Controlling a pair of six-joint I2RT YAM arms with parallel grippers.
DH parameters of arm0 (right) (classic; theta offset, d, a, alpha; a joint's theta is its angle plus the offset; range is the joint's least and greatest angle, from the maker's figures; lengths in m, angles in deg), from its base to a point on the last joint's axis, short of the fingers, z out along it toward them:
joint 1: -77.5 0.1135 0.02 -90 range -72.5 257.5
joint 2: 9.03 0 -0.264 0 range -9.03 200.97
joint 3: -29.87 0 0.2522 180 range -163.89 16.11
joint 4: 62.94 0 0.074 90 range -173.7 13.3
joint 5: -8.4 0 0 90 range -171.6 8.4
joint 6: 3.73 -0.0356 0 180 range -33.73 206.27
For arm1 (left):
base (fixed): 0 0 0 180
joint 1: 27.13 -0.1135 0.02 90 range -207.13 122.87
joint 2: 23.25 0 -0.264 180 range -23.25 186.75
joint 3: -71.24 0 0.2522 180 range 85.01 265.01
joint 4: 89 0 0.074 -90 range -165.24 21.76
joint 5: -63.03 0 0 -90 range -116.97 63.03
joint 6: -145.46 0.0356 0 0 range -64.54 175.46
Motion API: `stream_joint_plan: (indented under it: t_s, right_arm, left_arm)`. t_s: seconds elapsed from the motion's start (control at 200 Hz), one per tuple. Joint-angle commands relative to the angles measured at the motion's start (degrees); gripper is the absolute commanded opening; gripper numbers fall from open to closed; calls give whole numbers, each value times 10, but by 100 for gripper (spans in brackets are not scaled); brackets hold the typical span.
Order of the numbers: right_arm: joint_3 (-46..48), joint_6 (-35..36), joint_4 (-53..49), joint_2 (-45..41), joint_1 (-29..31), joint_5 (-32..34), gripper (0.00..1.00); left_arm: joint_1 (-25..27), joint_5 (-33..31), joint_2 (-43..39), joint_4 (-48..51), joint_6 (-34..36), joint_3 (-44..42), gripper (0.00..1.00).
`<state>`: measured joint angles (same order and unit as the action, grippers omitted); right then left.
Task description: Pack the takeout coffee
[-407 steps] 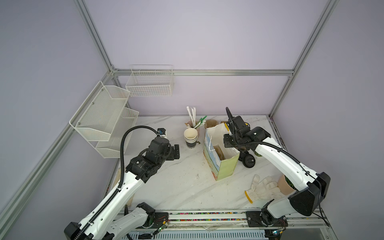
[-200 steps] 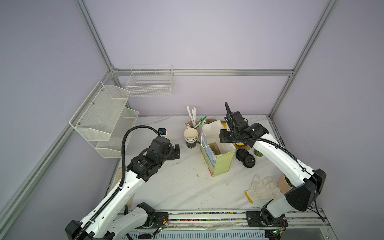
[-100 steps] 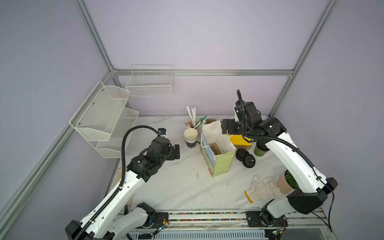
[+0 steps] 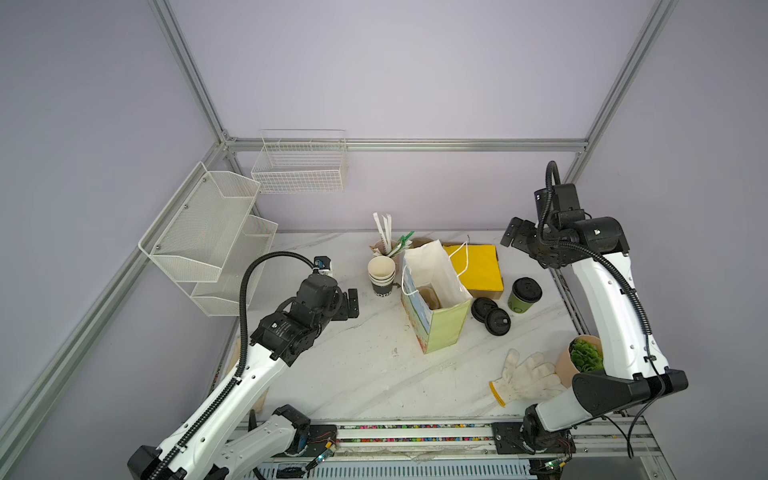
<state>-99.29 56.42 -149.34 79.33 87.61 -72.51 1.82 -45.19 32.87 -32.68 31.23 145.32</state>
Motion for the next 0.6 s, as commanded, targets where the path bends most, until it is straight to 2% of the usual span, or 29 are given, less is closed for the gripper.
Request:
stream_joint_plan:
  t_s: [0.0,0.155,0.595]
  right_arm:
    - [18,-30,-51,6,-37,-15,97]
    - [47,-36,-50,13,-86,-32,97]
    - [105,-11,-36,90,-124,-57,97]
  left_arm:
    - [-3,8,-10,-1,5,19,100]
    - [-3,17,-10,2,-2,19,100]
    - [-4,29,6,20,-26,26,100]
